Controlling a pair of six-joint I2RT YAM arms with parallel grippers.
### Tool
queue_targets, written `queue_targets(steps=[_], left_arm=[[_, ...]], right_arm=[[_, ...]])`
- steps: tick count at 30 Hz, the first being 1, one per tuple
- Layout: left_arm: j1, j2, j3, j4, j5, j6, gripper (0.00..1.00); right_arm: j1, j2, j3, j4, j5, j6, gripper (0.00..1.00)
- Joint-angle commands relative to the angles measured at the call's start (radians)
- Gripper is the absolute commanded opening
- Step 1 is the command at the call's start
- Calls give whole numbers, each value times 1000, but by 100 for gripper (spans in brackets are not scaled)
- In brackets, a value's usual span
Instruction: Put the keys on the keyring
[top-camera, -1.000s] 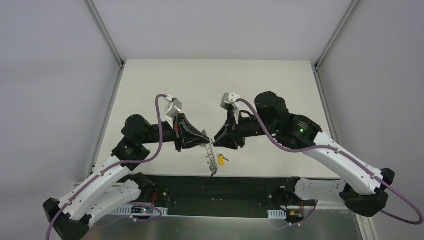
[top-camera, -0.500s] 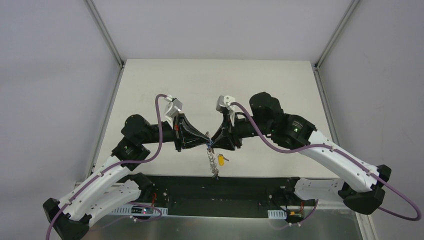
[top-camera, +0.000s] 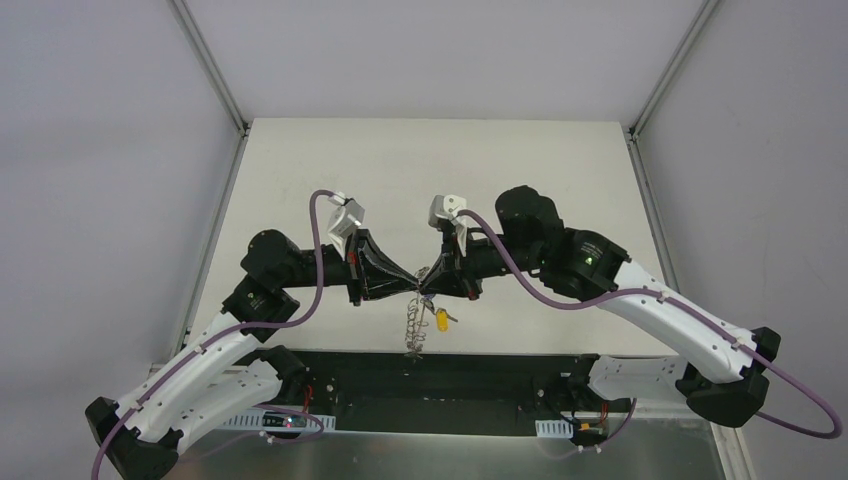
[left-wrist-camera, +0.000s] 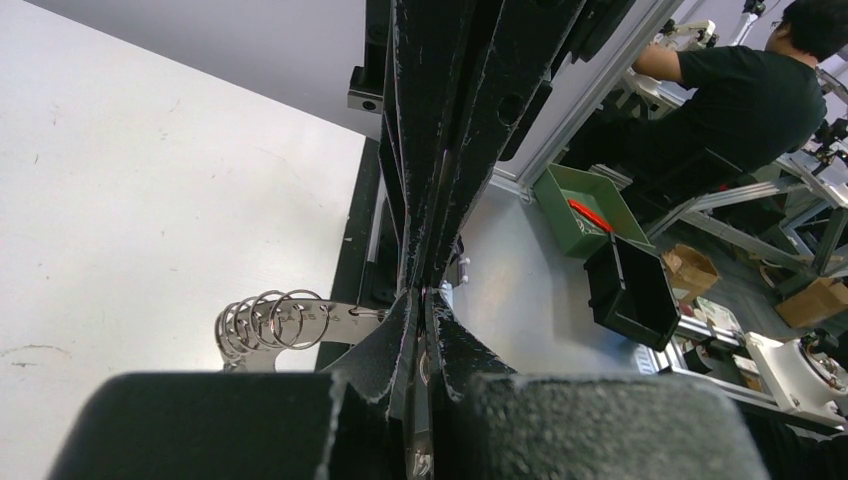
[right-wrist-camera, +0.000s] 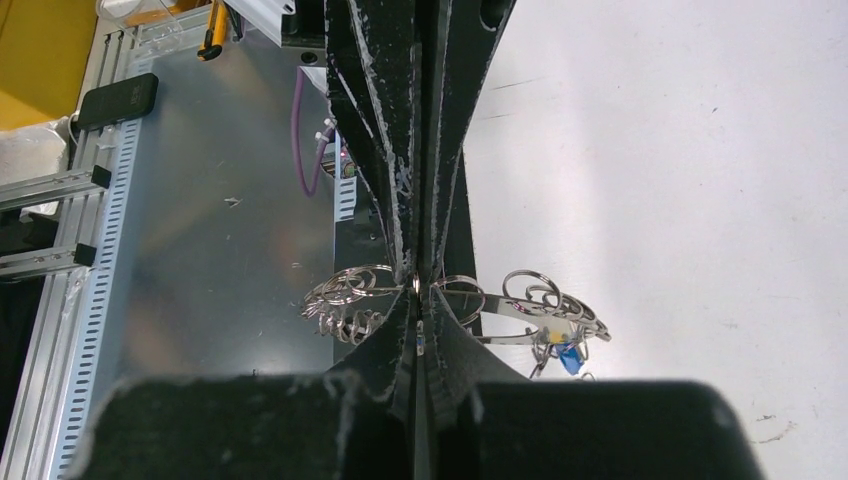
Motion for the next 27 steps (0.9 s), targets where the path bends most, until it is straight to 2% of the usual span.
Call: queue_targets(steps=[1,7,10,12,15,22,25,27], left_arm=[[8,-17,38,80,16,-14,0],[8,-37,47,56,15,-11,0],[8,-74,70,-32,-31,25,37],[8,-99,79,-78,-77,41,50],[8,-125,80,-111,-122,44,59],[8,-91,39,-163,-179,11,66],[8,-66,6,-207,-259,21,79],[8,-55,-10,-229,-298,32,84]], right_arm=[[10,-4,7,48,-10,-16,0],[13,-64,-31,74,-15,-9,0],[15,-94,-49,64,-7,3,0],[16,-111,-59,48,0,9,0],[15,-137,-78,25,13,17,0],[17,-226,-163,-10,69,-13,0],[29,-300,-253,4,88,-96,0],[37,-354,-306,18,123,-151,0]])
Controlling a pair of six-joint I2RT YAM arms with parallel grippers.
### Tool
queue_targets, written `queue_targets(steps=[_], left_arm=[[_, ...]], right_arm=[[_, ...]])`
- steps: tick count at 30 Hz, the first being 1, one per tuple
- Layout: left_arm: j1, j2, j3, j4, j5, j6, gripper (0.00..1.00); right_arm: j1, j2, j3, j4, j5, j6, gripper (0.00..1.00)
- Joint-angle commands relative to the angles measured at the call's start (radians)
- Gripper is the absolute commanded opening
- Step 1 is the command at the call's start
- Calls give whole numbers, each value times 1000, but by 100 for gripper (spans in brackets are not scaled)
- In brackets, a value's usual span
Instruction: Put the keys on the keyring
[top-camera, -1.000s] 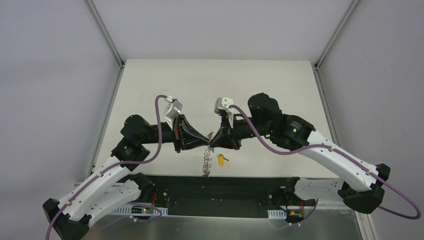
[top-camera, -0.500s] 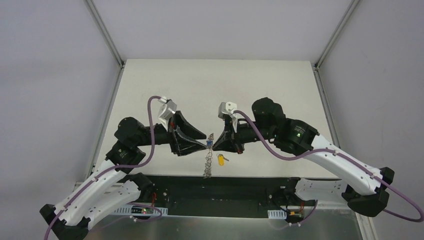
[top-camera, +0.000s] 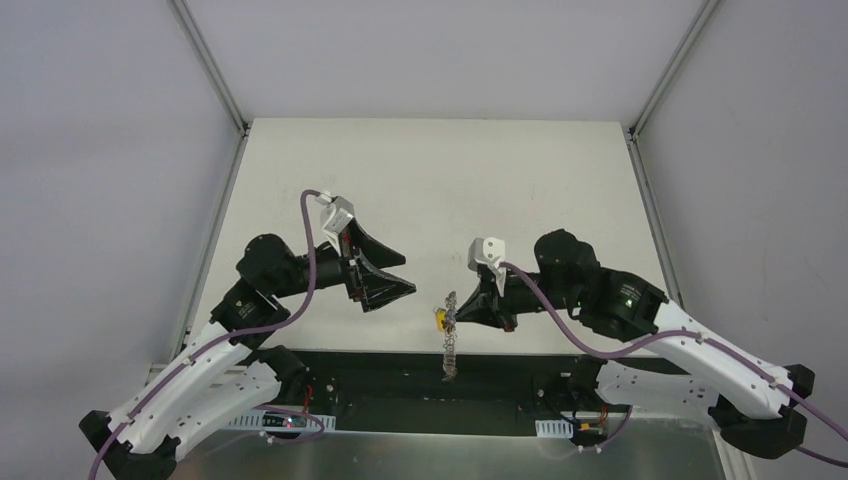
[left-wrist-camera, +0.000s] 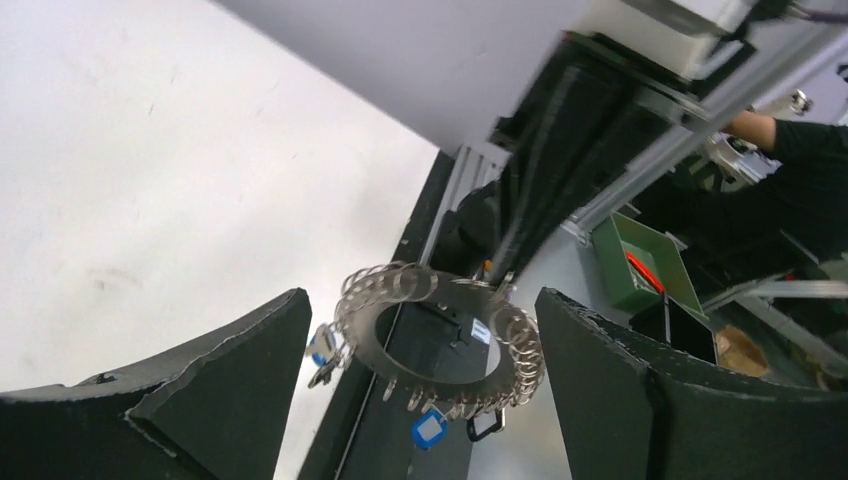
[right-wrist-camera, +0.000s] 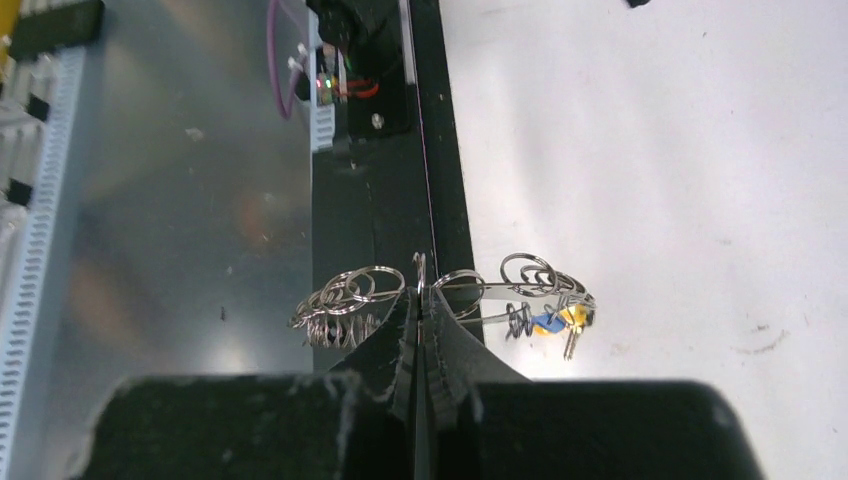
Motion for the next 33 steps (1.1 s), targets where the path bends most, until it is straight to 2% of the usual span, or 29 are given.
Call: queue_targets(steps=[1,7,11,15,20,24,28,33], left_arm=[[8,28,-42,-62,-121,8,85],[8,55,-83,-31,-145,0,84],[9,68,-101,-15,-163,10,82],[8,91,-123,7,-178,2,82],[8,124,-139,18,-184,-8,81],[8,149,-143,22,-179,-17,81],[8,173,-145,23,-159,-19,81],[8,218,-152,31,-116,-26,79]], right_arm=[[22,-120,-87,41,70,-136,0],[56,-220,-194,77,125,-344,0],[82,-223,-204,77,167,-444,0],[160,-218,-224,81,294,-584,0],[248,-214,-226,99,443,-679,0],[293,-196,-204,88,524,-702,0],[307,-189,-186,74,535,-691,0],[306,-180,-121,63,625,-515,0]])
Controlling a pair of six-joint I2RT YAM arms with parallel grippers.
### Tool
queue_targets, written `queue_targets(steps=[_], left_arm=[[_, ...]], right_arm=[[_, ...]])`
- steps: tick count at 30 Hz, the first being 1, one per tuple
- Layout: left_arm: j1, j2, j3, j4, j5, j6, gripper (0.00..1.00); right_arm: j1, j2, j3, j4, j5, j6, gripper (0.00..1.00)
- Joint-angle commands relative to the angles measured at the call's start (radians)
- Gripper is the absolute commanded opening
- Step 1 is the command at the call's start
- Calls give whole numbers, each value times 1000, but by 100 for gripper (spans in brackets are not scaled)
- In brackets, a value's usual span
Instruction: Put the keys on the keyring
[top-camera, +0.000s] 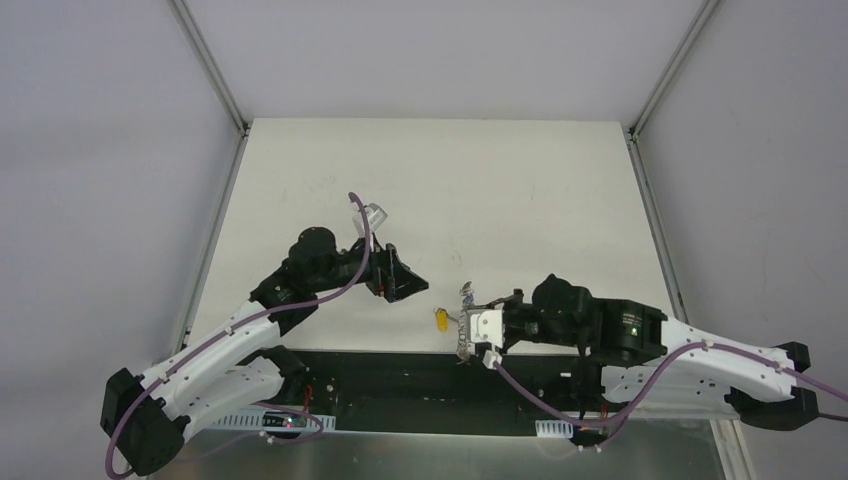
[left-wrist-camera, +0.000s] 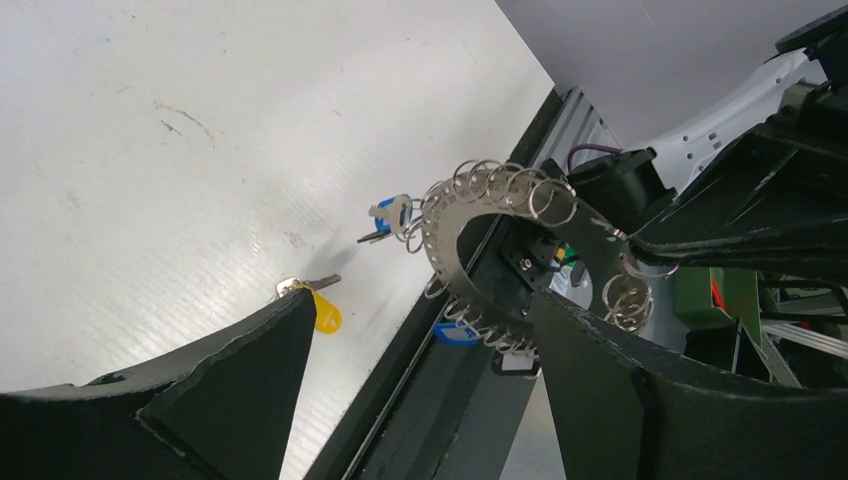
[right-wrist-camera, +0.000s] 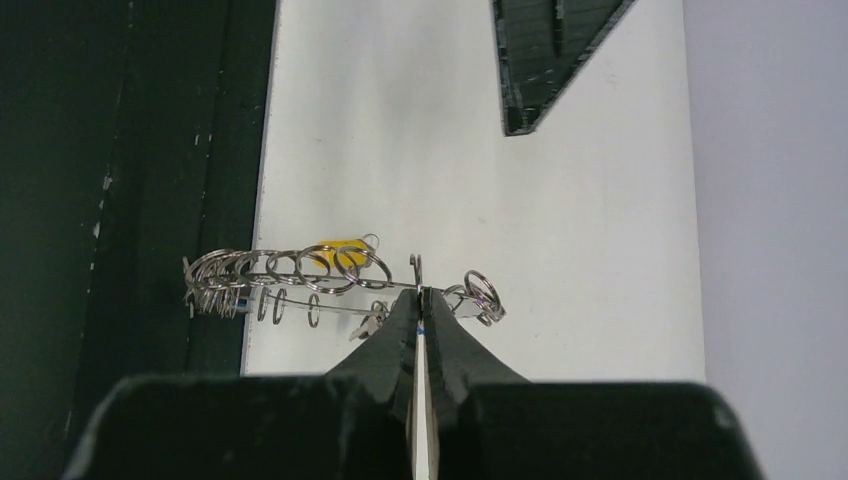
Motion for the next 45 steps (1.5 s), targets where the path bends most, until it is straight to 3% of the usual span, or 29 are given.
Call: queue_targets(steps=[1,11,18,21,32,45], left_arm=[[8,45,-11,57,62,-21,77],[8,166,-76,177,103,-1,75],[5,264,-128,295,171,52,73],[1,318,-146,365,179,83,72],[-1,585,-118,517,218,170,66],[-1,835,-72,732,327,169,51]], right_arm=[[4,6,136,30,154,177,0],[-35,129,376,-245,327,638,0],[-266,172,453,-362,108,909,0],[-312,178,433,-372,8,961,0],[-322,113,363,-354,-130,1047,0],[-323,68,368,-403,-172,1044,0]])
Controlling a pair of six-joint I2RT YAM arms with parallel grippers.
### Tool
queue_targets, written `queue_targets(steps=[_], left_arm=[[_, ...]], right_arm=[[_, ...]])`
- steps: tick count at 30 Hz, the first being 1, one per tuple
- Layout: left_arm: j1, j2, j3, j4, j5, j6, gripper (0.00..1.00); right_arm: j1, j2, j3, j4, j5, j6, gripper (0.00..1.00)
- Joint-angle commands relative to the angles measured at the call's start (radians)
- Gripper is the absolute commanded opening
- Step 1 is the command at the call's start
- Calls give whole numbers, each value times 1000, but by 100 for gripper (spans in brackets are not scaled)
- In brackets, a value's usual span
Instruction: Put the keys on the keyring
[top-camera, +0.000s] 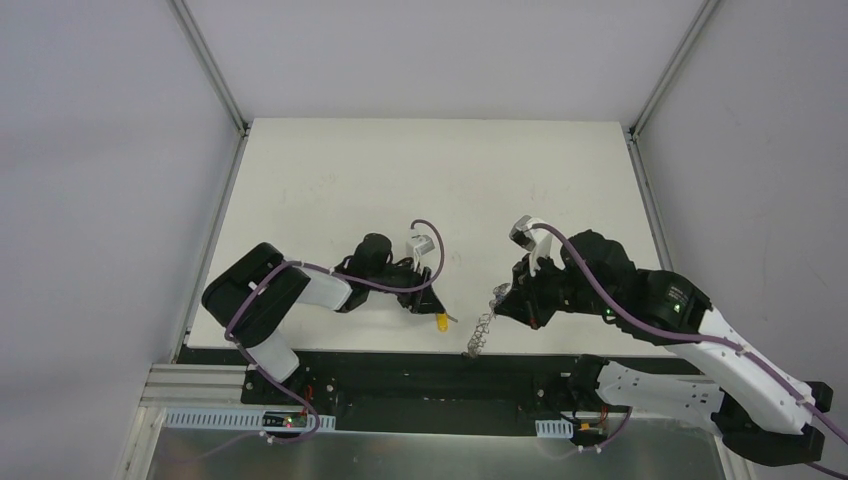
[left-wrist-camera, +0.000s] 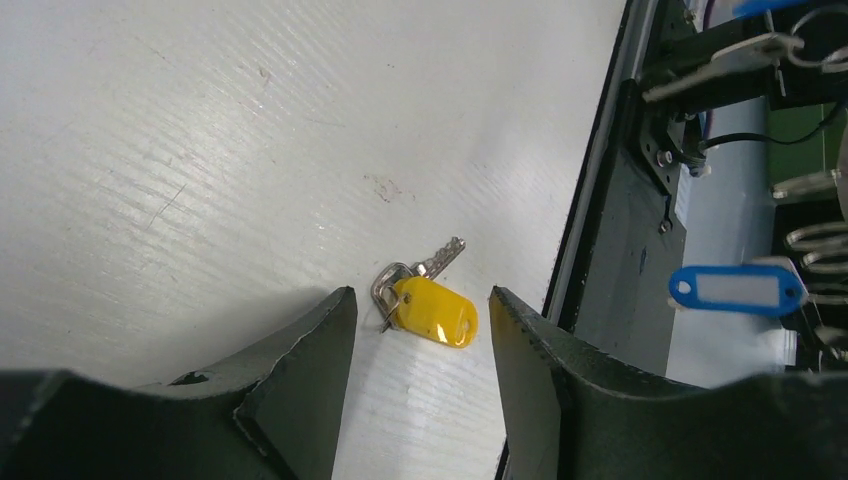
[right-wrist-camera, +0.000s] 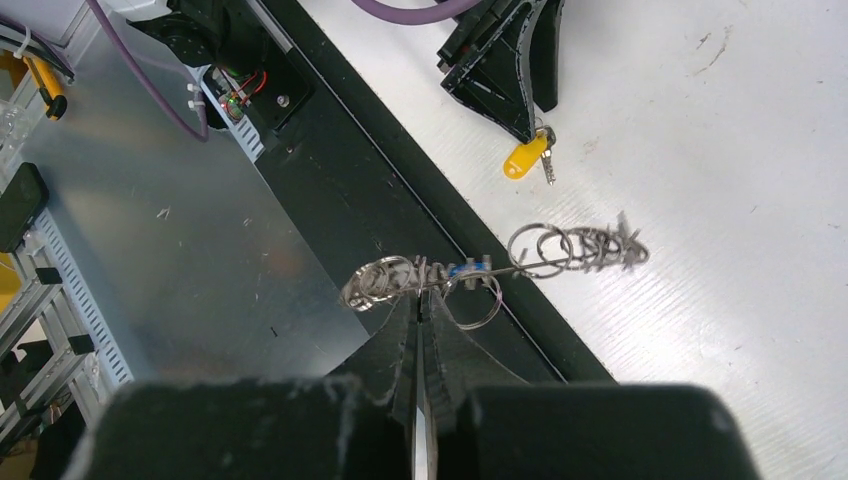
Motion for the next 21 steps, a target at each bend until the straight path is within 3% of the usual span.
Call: queue_targets(steps=[1,11,21], left_arm=[[0,33,27,124,75,27,50],[0,44,-1,131,109,41,36],[1,52,-8,93,63,66,35]], right_arm=[[-3,-32,22,-3,-26,14,0],[-3,-32,24,-7,-23,-1,0],[-4,-37,7,2,-34,7,0]])
